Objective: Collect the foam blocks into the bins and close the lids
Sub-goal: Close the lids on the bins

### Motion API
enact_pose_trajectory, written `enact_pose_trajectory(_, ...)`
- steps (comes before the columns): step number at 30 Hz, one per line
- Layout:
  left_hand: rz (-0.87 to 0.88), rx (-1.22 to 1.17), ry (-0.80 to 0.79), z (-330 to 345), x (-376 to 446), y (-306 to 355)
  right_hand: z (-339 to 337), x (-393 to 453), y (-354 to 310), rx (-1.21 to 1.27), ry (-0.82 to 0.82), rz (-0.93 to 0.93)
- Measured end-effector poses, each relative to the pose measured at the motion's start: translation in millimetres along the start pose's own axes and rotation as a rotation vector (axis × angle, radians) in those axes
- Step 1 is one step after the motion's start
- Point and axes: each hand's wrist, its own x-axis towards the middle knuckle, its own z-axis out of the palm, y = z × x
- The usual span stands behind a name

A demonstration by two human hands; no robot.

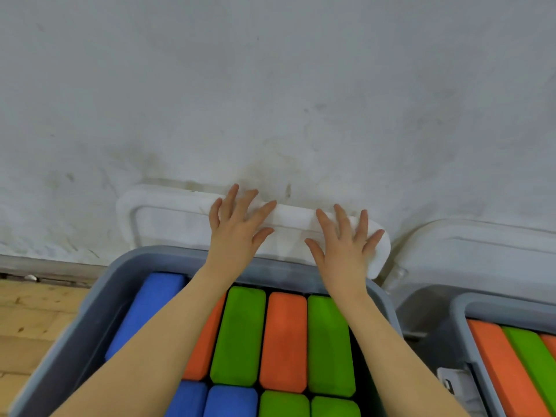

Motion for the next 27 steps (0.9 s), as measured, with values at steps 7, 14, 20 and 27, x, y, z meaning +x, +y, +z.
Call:
enact_pose_trajectory(7,0.073,-0.005,0.148,-7,8,-2,-5,10,-4,-0.013,0.188,-0.046)
enact_pose_trajectory(14,0.134,-0.001,0.259,-65,57,9,-62,38,-9,-0.001,0.457,-0.039)
enact_pose_trajectory(20,0.18,0.013,0.333,-142,115,30,-149,71,-13,0.137,0.551,-0.041)
enact_pose_trajectory(27,0.258,0.205,0.451,-223,141,67,-230,69,-5,0.153,0.724,-0.034)
